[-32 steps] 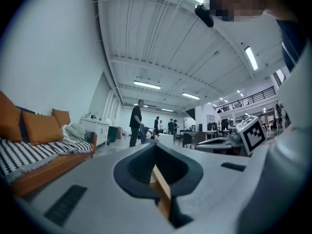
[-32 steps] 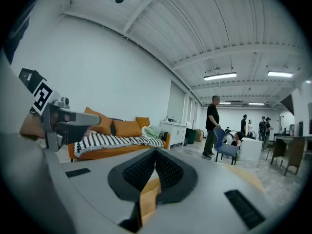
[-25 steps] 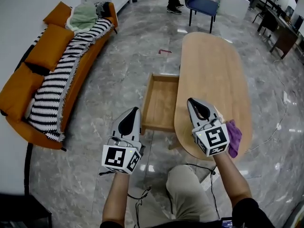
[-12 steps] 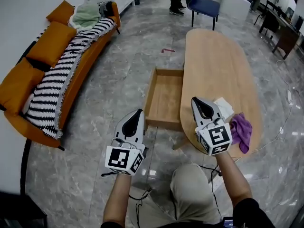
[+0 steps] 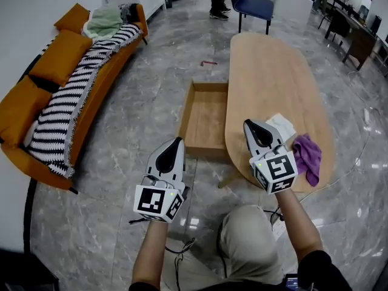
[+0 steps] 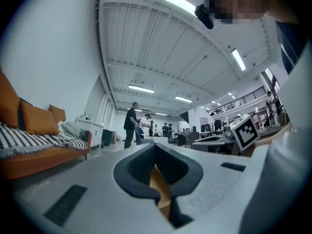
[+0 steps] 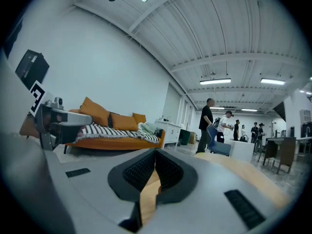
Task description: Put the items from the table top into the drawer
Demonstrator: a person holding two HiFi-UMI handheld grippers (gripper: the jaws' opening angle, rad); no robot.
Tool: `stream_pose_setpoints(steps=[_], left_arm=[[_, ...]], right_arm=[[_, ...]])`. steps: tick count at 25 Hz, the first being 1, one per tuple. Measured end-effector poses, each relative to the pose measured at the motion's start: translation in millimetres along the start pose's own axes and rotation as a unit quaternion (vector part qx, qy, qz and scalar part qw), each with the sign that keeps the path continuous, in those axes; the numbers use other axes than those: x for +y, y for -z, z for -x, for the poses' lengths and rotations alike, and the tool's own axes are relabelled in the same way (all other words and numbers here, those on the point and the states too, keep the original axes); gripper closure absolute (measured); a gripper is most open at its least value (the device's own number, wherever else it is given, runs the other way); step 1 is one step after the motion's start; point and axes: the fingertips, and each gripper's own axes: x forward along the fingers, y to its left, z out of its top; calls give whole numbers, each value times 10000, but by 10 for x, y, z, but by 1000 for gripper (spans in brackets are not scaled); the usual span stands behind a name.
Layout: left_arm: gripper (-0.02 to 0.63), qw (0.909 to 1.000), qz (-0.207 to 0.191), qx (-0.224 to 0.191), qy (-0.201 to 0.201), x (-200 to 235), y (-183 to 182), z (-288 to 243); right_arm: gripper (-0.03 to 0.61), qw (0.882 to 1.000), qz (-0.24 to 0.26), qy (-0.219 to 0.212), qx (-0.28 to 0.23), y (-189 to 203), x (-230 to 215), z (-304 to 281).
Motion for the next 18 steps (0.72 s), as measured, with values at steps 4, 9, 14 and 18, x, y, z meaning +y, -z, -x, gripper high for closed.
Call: stream_pose_setpoints(steps=[4,9,14,18], left_arm=[[609,9999,-31,-18,109,-110,57,13],[609,9997,-77,-24,217,-196,12,60],[609,9993,-108,-2,369,-317,13,77],[609,9977,-158,74,658,-533,57,21]], right_arm=[[558,10000,9,52,67,96,-13,85],[558,9998,68,132,100,91,0,174],[558,9998,39,139,117,94,-15,246],[557,9996,-21,130,267,173,-45,374]])
